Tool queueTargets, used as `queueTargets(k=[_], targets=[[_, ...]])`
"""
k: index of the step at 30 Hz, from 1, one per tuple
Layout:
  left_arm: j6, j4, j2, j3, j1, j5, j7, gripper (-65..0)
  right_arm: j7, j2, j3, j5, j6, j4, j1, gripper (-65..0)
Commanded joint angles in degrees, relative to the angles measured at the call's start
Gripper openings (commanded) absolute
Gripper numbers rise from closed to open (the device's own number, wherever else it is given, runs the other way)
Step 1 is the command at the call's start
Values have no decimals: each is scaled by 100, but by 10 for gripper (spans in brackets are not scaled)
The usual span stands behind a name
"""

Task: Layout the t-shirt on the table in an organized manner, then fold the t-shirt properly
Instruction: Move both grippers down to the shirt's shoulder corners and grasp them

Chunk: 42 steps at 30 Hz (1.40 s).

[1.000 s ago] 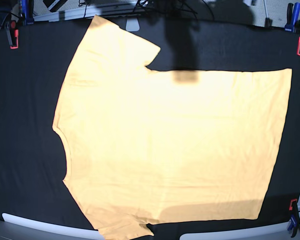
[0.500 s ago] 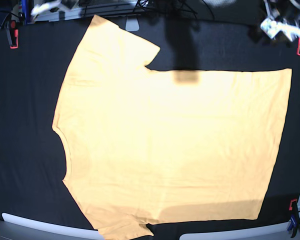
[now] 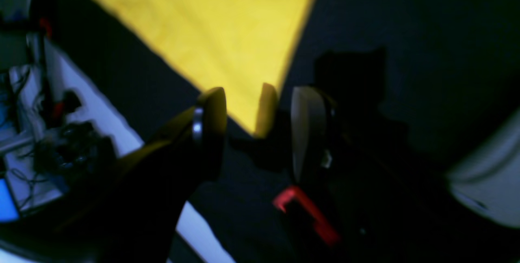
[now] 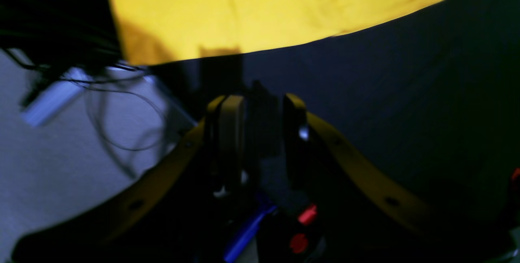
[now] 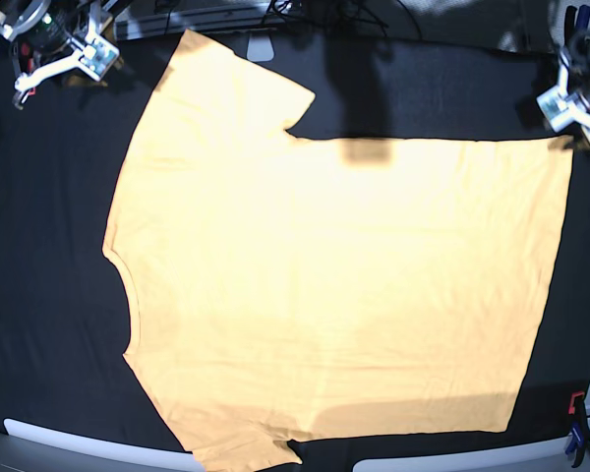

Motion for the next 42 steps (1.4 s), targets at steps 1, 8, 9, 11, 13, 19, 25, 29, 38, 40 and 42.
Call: queueTargets(k=[1,8,9,11,13,19,25,29,38,40,42], targets=[[68,-81,-107,-9,-79,-42,-166,-407,96,48,55,13,-24,90,55,-486],[76,-815,-107,710,-866,289,-258,-407,90,46,55,13,-24,90,533,-486],[79,-909,-107,844,-968,365,-236,-407,83,46,55,11,-24,90,551,-486],[157,-1110,-107,1049,-1152,509,-219,-407,70,46,55,9,-26,90,551,-486],[249,-1287,-109,1143,-1314,511,-221,-407,66,46,55,9,-26,90,551,-486],[245,-1773,-109,1147,-1644,496,-330,-409,79,48,55,9,-28,90,555,-486],[245,-2083,-107,1147,-1703,501,-444,-409,81,48,55,9,-28,90,553,-486],[240,-2170,-107,1147,-1700,662,-678,-495,96,48,55,9,-28,90,553,-486],[245,-2173,-109,1147,-1683,638,-723,-650,249,81,55,-935,90,87,553,-484],[243,-2173,-109,1147,-1681,640,-839,-650,249,186,55,-1193,494,46,553,-473],[243,-2173,-107,1147,-1683,640,-916,-650,393,258,46,-1460,647,-92,553,-454]])
